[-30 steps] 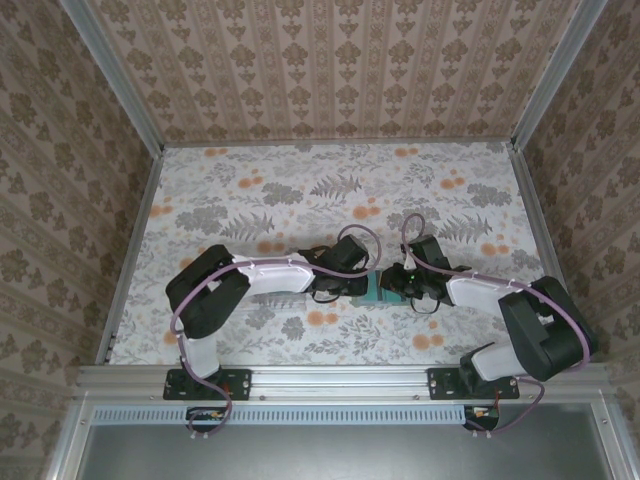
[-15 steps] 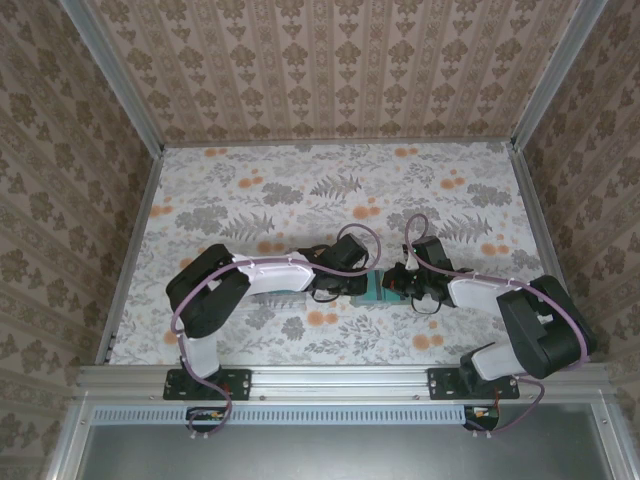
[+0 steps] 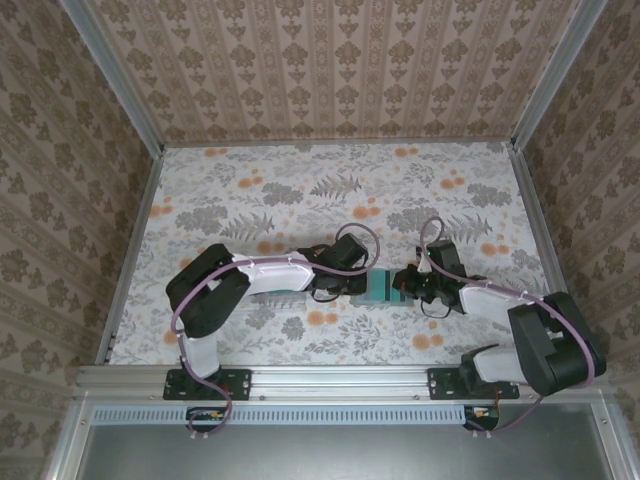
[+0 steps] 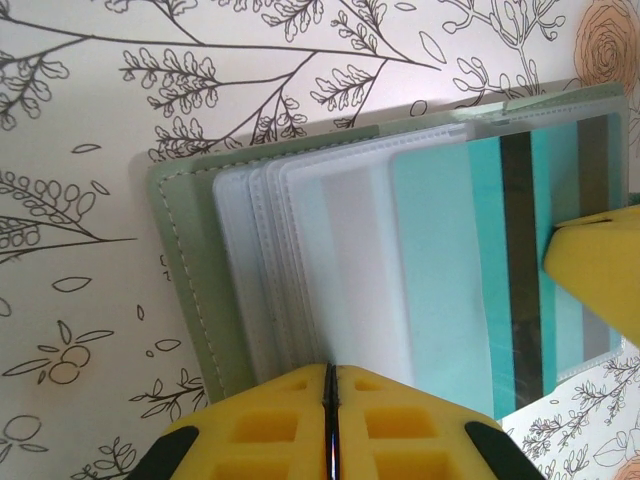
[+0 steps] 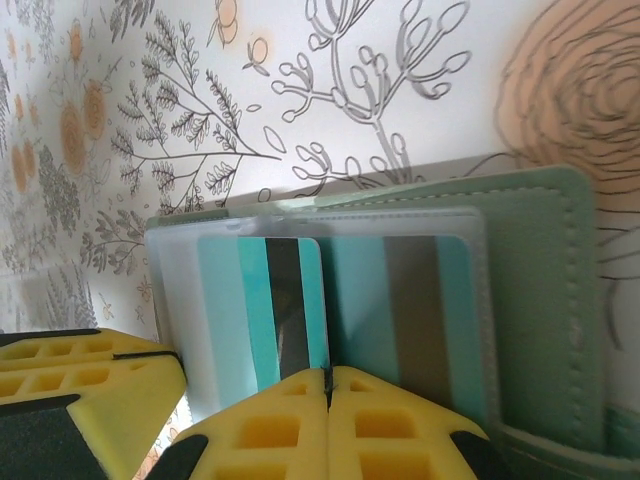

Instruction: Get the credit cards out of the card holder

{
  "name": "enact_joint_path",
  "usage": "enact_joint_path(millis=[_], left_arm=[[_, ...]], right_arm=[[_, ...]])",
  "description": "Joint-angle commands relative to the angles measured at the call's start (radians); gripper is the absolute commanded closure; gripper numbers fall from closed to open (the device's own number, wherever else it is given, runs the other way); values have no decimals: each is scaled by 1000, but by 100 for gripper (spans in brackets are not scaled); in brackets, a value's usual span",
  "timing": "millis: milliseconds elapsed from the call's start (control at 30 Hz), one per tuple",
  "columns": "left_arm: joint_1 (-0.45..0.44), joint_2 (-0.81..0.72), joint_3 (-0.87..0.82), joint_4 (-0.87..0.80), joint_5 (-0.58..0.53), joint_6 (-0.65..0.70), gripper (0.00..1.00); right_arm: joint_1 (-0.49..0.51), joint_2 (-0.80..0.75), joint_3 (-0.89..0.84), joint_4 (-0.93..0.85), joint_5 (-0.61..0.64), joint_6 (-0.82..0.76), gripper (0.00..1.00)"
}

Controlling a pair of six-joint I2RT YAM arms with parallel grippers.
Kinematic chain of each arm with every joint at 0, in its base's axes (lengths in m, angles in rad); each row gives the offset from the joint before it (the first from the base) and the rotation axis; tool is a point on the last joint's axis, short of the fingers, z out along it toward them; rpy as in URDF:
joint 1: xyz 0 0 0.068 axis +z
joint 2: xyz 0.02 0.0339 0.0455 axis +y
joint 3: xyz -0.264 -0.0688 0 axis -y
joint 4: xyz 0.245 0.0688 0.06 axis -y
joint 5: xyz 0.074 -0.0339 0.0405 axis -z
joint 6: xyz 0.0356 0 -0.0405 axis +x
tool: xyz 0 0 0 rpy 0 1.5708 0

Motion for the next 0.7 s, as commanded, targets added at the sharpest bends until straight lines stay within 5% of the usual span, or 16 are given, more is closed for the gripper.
enact_joint_path(millis=[0,333,667], left_arm=[[8,5,-17,-51,-14,-12,90],[6,-11,-2,-24,14,1,86],[37,-185,-89,187,94,-30,48]], right_arm=[[-31,-63,-24,-66,-15,8,100],[-84,-389,-10,-291,16,-37,100],[-84,-448,31,-201,-105,-9,100]])
